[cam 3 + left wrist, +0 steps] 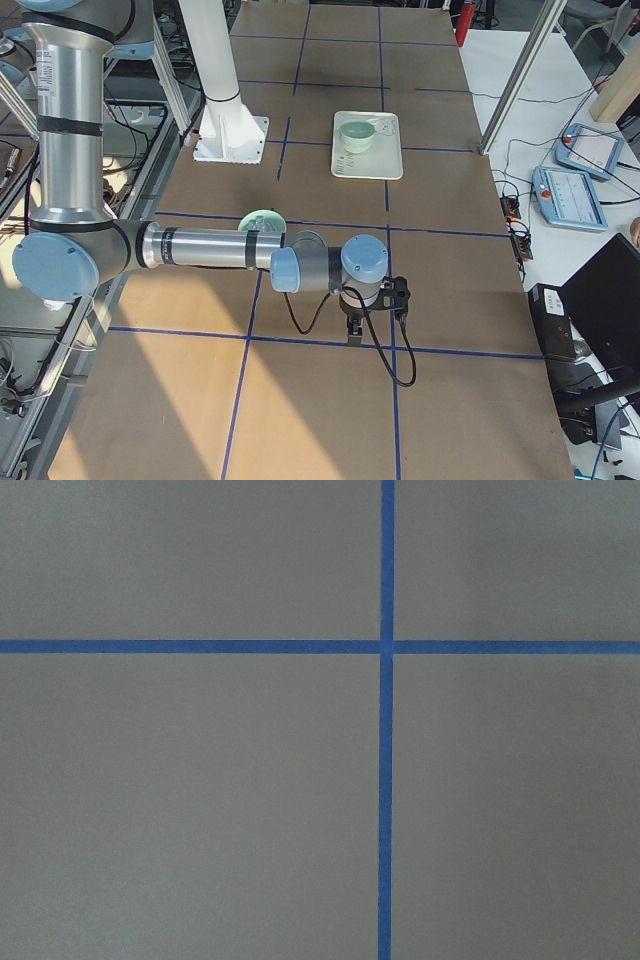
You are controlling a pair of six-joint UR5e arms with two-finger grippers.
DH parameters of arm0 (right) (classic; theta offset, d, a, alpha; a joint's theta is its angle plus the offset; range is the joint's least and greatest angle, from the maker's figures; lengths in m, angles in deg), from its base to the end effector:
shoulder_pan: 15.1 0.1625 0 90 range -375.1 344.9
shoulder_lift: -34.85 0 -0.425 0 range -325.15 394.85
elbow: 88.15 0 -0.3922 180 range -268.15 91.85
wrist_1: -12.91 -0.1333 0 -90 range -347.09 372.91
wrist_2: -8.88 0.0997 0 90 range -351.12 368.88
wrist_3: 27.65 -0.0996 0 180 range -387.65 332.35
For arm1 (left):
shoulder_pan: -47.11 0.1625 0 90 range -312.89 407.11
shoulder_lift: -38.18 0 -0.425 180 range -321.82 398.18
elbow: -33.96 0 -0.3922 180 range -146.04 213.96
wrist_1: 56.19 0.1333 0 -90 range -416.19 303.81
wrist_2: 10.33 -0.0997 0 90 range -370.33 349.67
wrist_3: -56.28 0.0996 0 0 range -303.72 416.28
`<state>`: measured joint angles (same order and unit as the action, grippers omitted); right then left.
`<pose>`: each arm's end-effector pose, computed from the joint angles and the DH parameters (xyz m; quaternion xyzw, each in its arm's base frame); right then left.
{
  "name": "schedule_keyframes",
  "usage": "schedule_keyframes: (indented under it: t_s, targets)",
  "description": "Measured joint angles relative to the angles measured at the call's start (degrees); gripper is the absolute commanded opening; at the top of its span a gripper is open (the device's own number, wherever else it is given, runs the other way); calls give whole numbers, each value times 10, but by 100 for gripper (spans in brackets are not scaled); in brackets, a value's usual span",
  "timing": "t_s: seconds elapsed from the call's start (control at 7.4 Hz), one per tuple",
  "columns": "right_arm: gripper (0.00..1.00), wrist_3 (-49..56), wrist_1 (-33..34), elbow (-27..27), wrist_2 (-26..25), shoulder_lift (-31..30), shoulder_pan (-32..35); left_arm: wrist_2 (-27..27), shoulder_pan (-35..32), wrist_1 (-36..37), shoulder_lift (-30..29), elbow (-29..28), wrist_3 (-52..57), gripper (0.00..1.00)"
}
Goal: Stack green bowls together
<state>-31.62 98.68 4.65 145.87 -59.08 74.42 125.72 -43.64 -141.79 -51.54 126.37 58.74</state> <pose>0.0566 -0.4667 0.6567 0.0093 -0.3992 0.0171 0.9167 -0.0680 -0.4859 0.6459 -0.0073 0.3914 0.0060 0.9202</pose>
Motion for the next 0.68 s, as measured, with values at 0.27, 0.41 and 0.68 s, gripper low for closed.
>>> schedule_keyframes:
  t_s: [0.27, 0.41, 0.68]
  targets:
    - [100, 38, 6, -10, 3, 1, 30, 0, -1, 0, 1, 2, -1, 100]
    - [100, 43, 8, -6, 5, 0, 37, 1, -1, 0, 1, 2, -1, 100]
    - [100, 48, 41, 12, 25, 0, 46, 1, -1, 0, 2, 2, -1, 100]
